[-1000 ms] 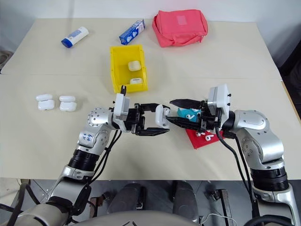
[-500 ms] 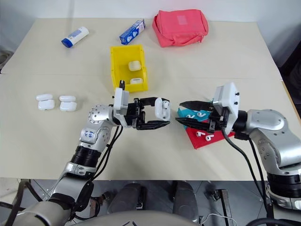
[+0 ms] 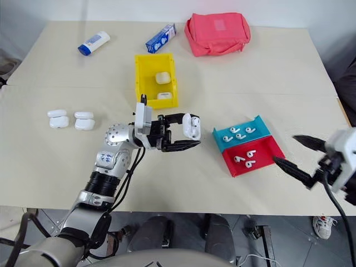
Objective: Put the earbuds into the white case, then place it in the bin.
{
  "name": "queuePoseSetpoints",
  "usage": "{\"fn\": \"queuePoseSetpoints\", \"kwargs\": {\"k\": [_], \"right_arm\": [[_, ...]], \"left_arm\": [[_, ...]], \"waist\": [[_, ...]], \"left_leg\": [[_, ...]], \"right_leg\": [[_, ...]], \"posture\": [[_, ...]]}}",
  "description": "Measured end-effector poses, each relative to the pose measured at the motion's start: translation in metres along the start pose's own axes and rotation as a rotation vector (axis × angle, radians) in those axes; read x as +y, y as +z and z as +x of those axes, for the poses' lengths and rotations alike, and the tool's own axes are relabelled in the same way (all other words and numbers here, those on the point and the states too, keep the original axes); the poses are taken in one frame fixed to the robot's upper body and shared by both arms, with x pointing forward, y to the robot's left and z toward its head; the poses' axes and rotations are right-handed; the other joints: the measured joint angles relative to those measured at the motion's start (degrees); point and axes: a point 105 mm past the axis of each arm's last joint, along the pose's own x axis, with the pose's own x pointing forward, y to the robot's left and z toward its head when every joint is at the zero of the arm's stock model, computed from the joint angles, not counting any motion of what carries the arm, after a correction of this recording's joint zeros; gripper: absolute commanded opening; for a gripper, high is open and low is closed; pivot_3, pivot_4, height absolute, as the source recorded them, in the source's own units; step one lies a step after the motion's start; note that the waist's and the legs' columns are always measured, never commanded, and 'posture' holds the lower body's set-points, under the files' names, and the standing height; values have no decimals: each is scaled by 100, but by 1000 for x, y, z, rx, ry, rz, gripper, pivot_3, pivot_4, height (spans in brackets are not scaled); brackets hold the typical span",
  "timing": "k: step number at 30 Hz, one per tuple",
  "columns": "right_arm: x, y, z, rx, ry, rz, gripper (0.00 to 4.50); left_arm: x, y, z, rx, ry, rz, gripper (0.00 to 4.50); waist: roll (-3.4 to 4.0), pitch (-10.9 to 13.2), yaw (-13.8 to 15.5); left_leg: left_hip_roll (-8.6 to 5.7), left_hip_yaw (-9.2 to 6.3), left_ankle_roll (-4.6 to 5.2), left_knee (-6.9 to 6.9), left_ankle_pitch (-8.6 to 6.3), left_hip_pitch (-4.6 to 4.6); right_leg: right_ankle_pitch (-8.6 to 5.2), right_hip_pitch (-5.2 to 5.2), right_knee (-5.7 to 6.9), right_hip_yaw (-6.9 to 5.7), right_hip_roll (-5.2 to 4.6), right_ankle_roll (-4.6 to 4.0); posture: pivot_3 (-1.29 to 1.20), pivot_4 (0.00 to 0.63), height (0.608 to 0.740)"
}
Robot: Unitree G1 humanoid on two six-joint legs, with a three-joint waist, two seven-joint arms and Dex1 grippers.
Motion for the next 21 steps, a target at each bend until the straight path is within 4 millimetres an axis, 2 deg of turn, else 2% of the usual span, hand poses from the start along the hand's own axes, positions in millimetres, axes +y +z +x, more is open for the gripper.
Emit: {"fn": "queuePoseSetpoints", "kwargs": {"k": [7,12,19,21], "right_arm": [[3,-7,-17,46,-54,1,4488],[1,-5,-20,78,-73,-16,4488],[-4,19,6,84,-28,-110,4488],[-2,29,21,66,20,-142,4488]], "left_arm": [[2,-3,0,0,5,-11,2802],[6,-1,-3,7,15,2,2802],[9,1,-4,10,28,18,2802],[10,1,-8,19,44,23,2802]], "waist": [[11,-6,-18],[11,-6,-12],[11,-7,-18],[13,-6,-43]], "left_leg": [[2,1,0,-1,-6,0],[-1,2,4,-1,-8,1],[3,-1,1,-1,-7,3],[0,1,3,3,-6,3]], "right_leg": [[-1,-6,4,1,5,-1],[0,-5,-2,5,1,0],[-2,-11,1,0,6,-4],[2,-12,3,1,3,-1]], "posture": [[0,150,740],[0,150,740],[0,150,740],[0,150,740]]}}
